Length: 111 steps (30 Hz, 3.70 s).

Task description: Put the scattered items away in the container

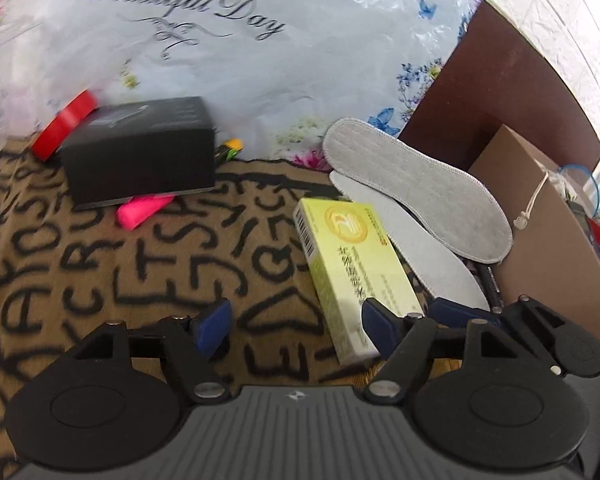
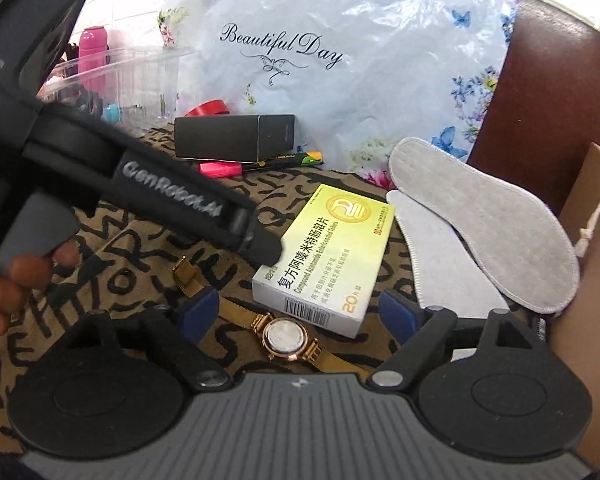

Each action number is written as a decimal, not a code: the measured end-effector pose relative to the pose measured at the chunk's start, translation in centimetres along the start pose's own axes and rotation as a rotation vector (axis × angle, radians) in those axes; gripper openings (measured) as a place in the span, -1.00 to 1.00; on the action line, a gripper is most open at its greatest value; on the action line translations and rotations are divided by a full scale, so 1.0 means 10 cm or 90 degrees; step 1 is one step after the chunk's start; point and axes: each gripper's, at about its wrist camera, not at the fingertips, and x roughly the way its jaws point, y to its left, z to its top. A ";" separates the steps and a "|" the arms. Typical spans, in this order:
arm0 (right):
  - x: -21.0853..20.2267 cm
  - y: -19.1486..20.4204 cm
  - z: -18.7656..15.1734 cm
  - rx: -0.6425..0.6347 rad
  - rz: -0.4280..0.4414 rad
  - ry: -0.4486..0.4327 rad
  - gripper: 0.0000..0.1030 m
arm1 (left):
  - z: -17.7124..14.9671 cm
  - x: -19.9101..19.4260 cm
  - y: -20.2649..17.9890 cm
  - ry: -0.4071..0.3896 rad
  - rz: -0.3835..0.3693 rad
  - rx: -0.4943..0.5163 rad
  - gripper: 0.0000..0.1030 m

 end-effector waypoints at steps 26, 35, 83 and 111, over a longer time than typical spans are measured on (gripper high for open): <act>-0.05 0.00 0.07 0.052 -0.011 -0.003 0.41 | 0.04 -0.14 -0.42 -0.035 -0.019 -0.017 -0.11; -0.73 -0.09 0.20 0.054 -0.059 -0.113 0.41 | 0.27 -0.66 -1.04 -0.116 -0.040 0.046 -0.11; -1.81 -1.14 -0.43 0.117 -0.289 -0.163 -0.27 | 0.15 -0.28 -2.30 -0.111 -0.138 0.144 0.85; -1.74 0.08 -0.36 -0.045 -0.098 -0.138 0.69 | -0.75 -1.09 -0.74 -0.102 -0.051 -0.080 0.88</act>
